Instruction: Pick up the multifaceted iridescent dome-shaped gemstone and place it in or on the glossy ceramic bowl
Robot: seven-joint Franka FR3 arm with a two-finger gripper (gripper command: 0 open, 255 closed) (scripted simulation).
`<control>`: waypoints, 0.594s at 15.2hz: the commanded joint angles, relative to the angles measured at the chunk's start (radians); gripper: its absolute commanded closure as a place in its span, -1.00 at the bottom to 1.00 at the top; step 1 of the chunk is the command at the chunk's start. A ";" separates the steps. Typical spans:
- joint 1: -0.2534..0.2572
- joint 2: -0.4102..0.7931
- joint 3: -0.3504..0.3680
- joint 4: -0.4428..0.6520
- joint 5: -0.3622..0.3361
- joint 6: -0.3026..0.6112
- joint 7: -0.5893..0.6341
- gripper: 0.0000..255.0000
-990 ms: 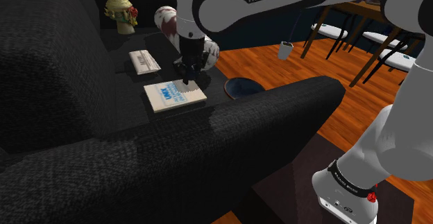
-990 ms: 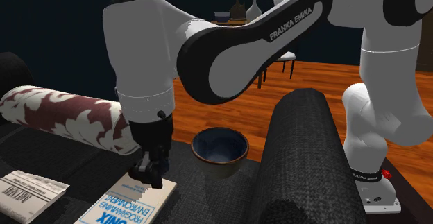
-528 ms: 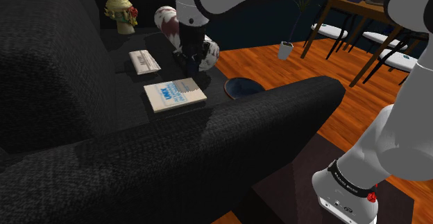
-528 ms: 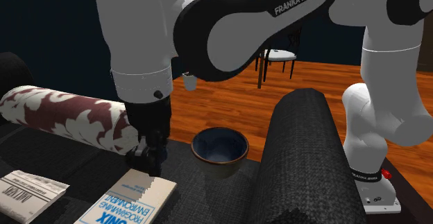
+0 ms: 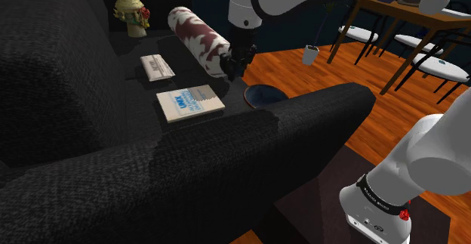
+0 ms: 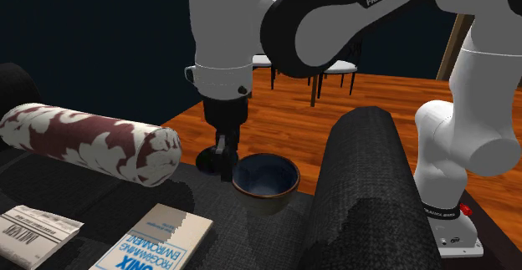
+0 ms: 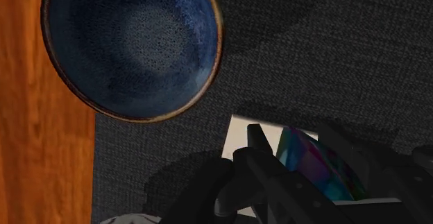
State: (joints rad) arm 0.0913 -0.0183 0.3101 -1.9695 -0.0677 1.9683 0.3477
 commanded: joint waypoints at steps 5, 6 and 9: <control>-0.047 -0.190 -0.070 -0.208 0.051 0.032 -0.140 1.00; -0.053 -0.220 -0.083 -0.238 0.055 0.034 -0.163 1.00; -0.070 -0.306 -0.127 -0.322 0.063 0.034 -0.230 1.00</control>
State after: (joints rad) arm 0.0266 -0.2874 0.1990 -2.2576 -0.0090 2.0045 0.1439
